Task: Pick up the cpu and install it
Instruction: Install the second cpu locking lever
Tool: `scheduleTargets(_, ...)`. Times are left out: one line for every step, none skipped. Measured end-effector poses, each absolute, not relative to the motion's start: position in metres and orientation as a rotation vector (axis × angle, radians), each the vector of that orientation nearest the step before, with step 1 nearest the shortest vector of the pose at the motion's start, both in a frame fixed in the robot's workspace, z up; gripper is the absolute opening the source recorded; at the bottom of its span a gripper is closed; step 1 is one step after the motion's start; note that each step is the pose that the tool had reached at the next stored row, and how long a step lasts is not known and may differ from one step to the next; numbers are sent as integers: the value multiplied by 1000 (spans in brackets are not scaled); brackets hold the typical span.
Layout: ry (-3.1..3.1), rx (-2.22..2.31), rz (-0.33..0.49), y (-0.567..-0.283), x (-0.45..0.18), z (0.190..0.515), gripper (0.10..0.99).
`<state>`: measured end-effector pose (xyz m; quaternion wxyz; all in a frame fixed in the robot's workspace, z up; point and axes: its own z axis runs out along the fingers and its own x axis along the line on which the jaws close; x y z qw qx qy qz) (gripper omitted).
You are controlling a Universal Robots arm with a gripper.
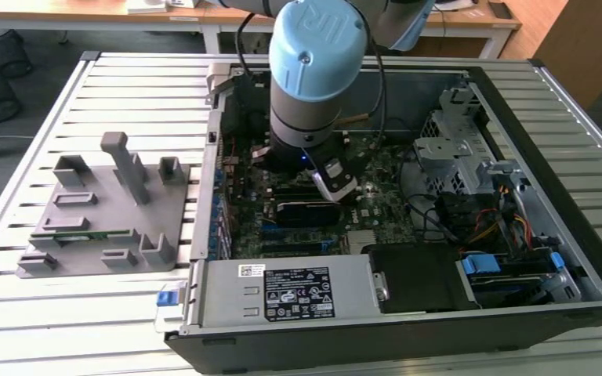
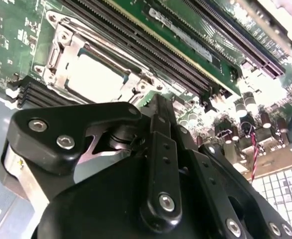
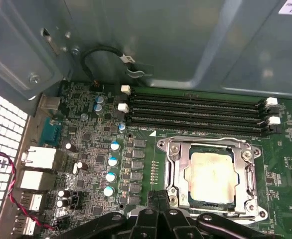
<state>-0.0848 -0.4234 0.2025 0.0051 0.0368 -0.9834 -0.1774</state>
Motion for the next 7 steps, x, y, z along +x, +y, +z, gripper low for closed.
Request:
scheduleTargets(-3080, 115, -555, -423, -85, 204, 106)
scheduleTargets(-3080, 115, -555, -423, -85, 205, 106)
scheduleTargets(-3080, 115, -555, -423, -85, 206, 106)
scheduleTargets(-3080, 115, -555, -423, -85, 207, 106)
scheduleTargets(-3080, 115, -555, -423, -85, 208, 106)
scheduleTargets(-3079, 115, -555, -423, -85, 209, 106)
scheduleTargets(-3080, 115, -555, -423, -85, 210, 106)
